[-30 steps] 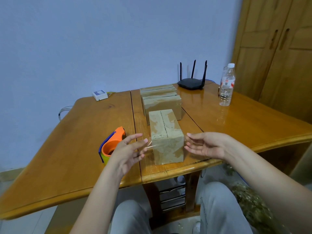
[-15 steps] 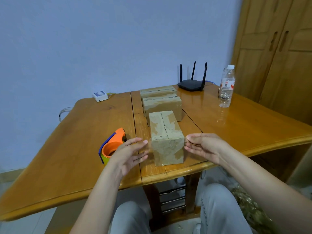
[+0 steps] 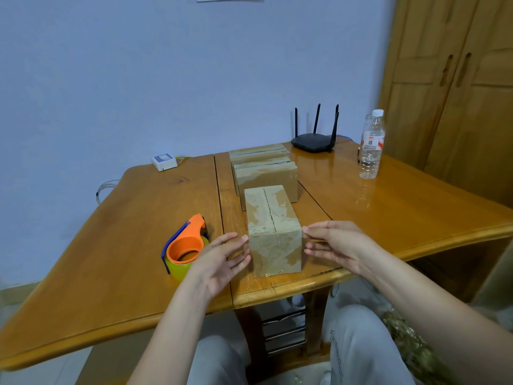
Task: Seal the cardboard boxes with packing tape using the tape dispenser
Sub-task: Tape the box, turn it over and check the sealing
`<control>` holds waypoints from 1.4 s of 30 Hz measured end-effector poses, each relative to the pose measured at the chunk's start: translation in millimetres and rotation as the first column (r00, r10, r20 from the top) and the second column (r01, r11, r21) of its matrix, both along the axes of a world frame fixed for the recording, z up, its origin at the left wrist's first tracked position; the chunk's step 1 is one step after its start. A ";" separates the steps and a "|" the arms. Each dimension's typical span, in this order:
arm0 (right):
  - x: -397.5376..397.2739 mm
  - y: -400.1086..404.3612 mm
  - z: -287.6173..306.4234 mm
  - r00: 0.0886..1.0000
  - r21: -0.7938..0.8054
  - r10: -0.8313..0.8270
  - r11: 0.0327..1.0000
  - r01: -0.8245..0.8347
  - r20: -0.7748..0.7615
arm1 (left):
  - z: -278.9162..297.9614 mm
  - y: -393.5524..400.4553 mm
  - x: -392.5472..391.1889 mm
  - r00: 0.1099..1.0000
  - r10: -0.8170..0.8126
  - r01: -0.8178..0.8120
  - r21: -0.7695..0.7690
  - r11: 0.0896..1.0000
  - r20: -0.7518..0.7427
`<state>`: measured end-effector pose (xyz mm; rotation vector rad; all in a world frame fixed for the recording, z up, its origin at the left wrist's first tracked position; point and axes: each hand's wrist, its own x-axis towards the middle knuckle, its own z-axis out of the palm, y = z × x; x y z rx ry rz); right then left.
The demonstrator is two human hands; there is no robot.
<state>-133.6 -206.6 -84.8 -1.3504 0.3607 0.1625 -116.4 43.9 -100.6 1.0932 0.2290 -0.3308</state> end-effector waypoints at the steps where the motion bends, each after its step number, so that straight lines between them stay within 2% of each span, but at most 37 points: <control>1: 0.0 0.3 0.4 1.000 -0.015 0.003 1.000 -0.003 0.002 | -0.3 -1.7 -0.7 1.000 0.004 -0.004 -0.002 1.000 -0.001; 6: -2.1 1.1 1.0 1.000 -0.101 0.023 0.995 -0.022 0.002 | 0.1 -5.2 -3.9 0.998 0.052 -0.052 0.011 0.999 0.024; 9: -4.5 0.7 1.1 0.999 -0.185 -0.004 0.983 0.011 0.039 | 0.2 -6.6 -7.7 0.993 0.071 -0.079 0.082 0.994 0.097; 11: -4.9 -0.9 0.9 0.993 -0.255 -0.045 0.964 0.071 0.106 | 0.3 -6.5 -9.9 0.970 0.102 -0.152 0.223 0.963 0.219; 13: -5.5 -4.0 0.1 0.985 -0.290 -0.073 0.950 0.117 0.155 | 2.4 -4.6 -10.4 0.912 0.109 -0.274 0.392 0.878 0.395; 15: -7.4 -6.0 -1.7 0.989 -0.282 -0.060 0.955 0.096 0.136 | 6.7 -2.5 -11.1 0.849 0.083 -0.358 0.453 0.817 0.521; 17: -9.0 -5.6 -5.3 0.993 -0.243 -0.039 0.968 0.064 0.107 | 11.2 -1.8 -12.2 0.813 0.049 -0.392 0.483 0.783 0.580; 22: -6.3 -2.5 -10.4 0.983 -0.172 -0.075 0.980 0.104 0.166 | 12.3 -4.0 -16.7 0.823 0.003 -0.350 0.503 0.791 0.568; 28: -8.4 4.7 -13.7 0.986 -0.188 -0.037 0.980 0.069 0.165 | 5.3 -12.1 -21.4 0.851 -0.044 -0.274 0.513 0.813 0.524; 31: -11.7 1.0 -14.6 0.984 -0.242 -0.056 0.965 0.097 0.169 | 5.1 -11.2 -22.3 0.846 -0.041 -0.293 0.529 0.797 0.531; 33: -12.7 -5.8 -12.8 0.962 -0.342 -0.096 0.922 0.183 0.257 | 9.2 -7.3 -21.3 0.813 -0.044 -0.354 0.552 0.755 0.581; 35: -14.2 -11.9 -5.8 0.906 -0.456 -0.073 0.846 0.278 0.417 | 16.9 -4.0 -21.4 0.759 -0.110 -0.391 0.584 0.711 0.641; 38: -17.3 -13.6 8.5 0.810 -0.561 0.111 0.774 0.292 0.575 | 27.5 -5.2 -22.3 0.661 -0.272 -0.433 0.652 0.623 0.699; 40: -17.4 -11.3 16.6 0.767 -0.688 0.282 0.673 0.269 0.576 | 33.2 -9.4 -20.0 0.594 -0.392 -0.464 0.697 0.546 0.703; 42: -13.5 -8.7 23.2 0.733 -0.792 0.425 0.555 0.253 0.531 | 37.9 -13.0 -15.6 0.565 -0.492 -0.472 0.748 0.466 0.663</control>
